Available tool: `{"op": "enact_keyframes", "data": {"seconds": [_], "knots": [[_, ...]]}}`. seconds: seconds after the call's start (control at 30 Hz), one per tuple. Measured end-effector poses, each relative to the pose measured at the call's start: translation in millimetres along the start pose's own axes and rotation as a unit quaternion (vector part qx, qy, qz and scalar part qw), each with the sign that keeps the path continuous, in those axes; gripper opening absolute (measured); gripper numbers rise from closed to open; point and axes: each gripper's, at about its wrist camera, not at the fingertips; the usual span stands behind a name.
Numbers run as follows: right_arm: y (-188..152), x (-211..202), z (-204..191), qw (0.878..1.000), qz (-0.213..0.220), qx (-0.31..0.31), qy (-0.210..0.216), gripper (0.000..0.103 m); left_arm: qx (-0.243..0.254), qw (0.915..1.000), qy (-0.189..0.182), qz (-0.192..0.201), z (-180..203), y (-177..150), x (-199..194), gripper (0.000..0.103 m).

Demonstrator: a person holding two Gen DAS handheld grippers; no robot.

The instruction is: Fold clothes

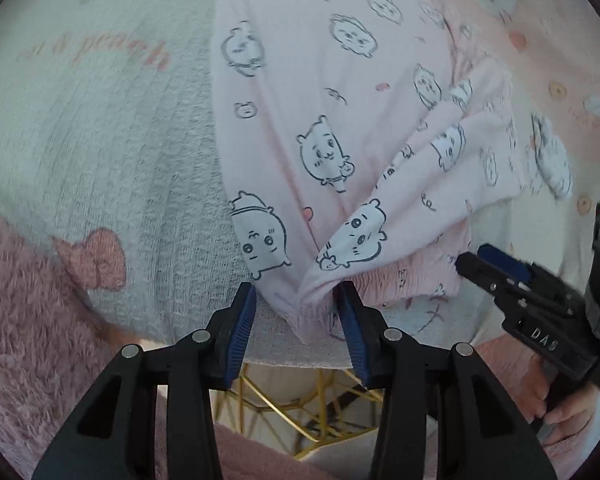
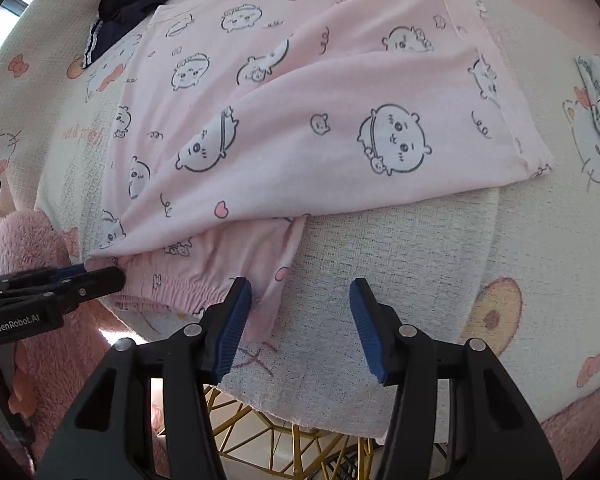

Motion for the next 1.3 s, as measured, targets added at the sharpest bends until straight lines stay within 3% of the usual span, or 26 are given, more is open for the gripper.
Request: {"op": "enact_keyframes", "data": {"seconds": [0.07,0.13,0.2,0.33,0.53,0.7,0.8,0.87,0.97,1.17,1.3], "knots": [[1.7,-0.8,-10.1,1.000,0.005,-0.025,0.000,0.052,0.010,0.9996,0.023,0.013,2.3,-0.9,-4.1,0.044],[-1.1,8.2,-11.6,0.999,-0.011,-0.037,-0.011,0.052,0.006,0.9996,0.022,0.014,1.1,0.3,-5.5,0.044],[-3.5,13.3,-1.7,1.000,-0.016,-0.019,-0.004,0.052,0.001,0.9997,0.020,0.016,-1.2,1.3,-7.8,0.044],[-4.5,9.6,12.0,1.000,-0.012,0.000,0.008,0.057,0.027,0.9978,0.061,0.006,0.6,-0.6,5.2,0.044],[-6.1,2.0,34.1,1.000,-0.010,0.021,0.005,0.061,0.030,0.9976,0.062,0.000,2.1,-2.1,5.4,0.046],[-2.4,-29.4,67.5,0.997,0.028,0.073,0.020,0.059,0.070,0.9941,0.066,0.050,18.7,-0.1,-30.7,0.046],[0.6,-51.7,104.2,0.992,0.054,0.118,0.002,0.059,0.148,0.9835,0.062,0.084,59.2,11.0,-38.5,0.046],[-2.1,-68.8,144.9,0.987,0.071,0.142,-0.029,0.059,0.203,0.9743,0.047,0.086,92.5,18.7,-27.6,0.046],[-6.3,-70.9,163.4,0.981,0.084,0.171,-0.037,0.060,0.269,0.9595,0.019,0.081,139.6,30.0,-4.1,0.046],[-18.1,-70.0,197.7,0.969,0.102,0.223,-0.040,0.060,0.357,0.9311,-0.006,0.073,248.9,18.1,62.9,0.046],[-26.0,-69.4,220.7,0.958,0.114,0.258,-0.042,0.060,0.386,0.9204,0.007,0.064,282.7,3.3,90.6,0.046]]}}
Point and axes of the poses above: each gripper's, at about its wrist camera, not at the fingertips, and x roughly the way its jaws point, z to its right, y to its top, and after that the axes turned 7 degrees about z, right-handed
